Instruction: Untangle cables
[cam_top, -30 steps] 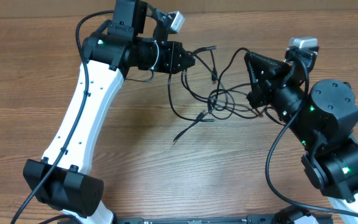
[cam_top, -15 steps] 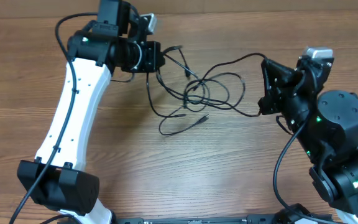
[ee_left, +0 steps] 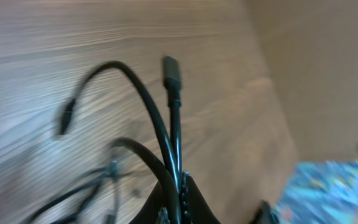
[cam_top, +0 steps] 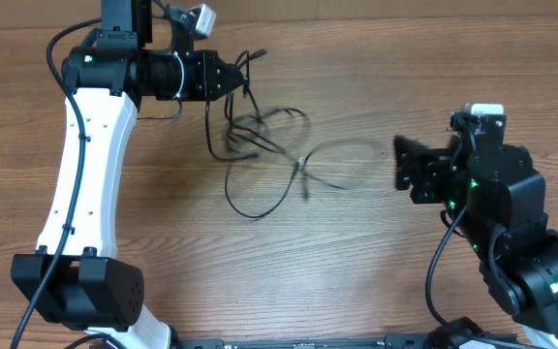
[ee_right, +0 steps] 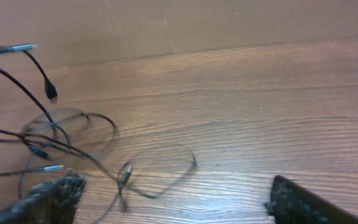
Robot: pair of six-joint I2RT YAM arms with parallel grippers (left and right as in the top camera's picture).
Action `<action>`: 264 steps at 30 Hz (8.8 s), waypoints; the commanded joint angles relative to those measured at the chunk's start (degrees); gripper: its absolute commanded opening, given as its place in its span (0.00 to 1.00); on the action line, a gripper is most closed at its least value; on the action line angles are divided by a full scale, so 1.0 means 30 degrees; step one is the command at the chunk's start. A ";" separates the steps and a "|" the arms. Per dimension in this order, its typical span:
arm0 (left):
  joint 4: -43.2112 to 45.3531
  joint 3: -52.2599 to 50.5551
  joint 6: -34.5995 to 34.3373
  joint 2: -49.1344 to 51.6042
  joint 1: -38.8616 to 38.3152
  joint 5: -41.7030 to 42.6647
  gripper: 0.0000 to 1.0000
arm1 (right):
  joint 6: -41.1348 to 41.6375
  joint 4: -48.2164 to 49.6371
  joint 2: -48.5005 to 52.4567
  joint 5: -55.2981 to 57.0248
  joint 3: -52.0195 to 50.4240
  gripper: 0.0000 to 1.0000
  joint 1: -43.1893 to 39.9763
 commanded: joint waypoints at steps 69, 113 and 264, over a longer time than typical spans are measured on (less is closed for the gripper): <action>0.0597 0.0270 0.1916 -0.0685 -0.0386 1.3974 0.04 | -0.9107 0.8874 0.9508 -1.1183 0.0189 0.20 -0.0044; -0.3133 0.0270 0.1909 -0.0685 -0.0466 -0.1792 0.04 | -0.8437 0.9653 0.2412 -0.6637 0.0204 0.04 -0.0044; -0.5348 0.0240 -0.3038 -0.0678 -0.0816 -1.8433 0.04 | -0.7366 0.8422 -0.1086 0.5734 0.0197 0.04 -0.0044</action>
